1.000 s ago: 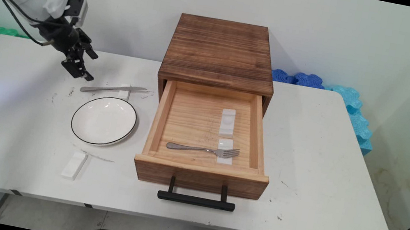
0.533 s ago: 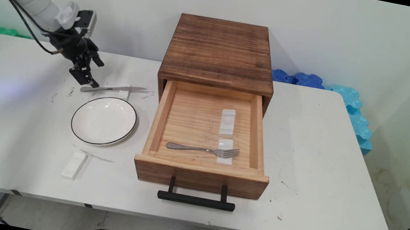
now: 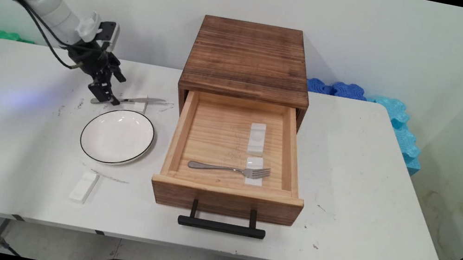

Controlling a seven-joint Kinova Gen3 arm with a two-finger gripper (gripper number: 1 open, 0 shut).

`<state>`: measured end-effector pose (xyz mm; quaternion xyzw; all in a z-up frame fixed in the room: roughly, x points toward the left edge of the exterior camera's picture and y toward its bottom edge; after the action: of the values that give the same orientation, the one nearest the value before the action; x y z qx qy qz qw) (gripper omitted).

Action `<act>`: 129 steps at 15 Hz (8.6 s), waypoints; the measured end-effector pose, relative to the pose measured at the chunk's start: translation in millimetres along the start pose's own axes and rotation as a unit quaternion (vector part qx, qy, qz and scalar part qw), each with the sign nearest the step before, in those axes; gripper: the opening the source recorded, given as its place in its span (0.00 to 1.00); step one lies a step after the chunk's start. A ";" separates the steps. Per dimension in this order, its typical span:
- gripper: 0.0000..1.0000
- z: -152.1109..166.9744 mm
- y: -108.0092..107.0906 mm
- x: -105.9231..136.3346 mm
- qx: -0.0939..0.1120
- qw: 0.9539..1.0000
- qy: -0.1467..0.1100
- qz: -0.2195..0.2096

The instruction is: Pick up the knife from the left of the white plate, then place the picked object into the drawer

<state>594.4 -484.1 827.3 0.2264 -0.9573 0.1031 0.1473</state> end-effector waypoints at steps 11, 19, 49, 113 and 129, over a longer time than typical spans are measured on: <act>1.00 19.1 -3.1 7.7 -0.008 1.000 0.000 0.005; 1.00 27.3 -2.3 13.8 -0.012 1.000 0.001 0.007; 1.00 22.7 -0.5 16.4 -0.010 1.000 -0.007 -0.003; 0.00 -116.5 133.6 182.2 -0.003 0.993 0.083 0.087; 0.00 -64.3 159.8 259.3 0.014 0.990 0.097 0.103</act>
<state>314.0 -431.6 951.7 0.1176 -0.9552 0.1521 0.2250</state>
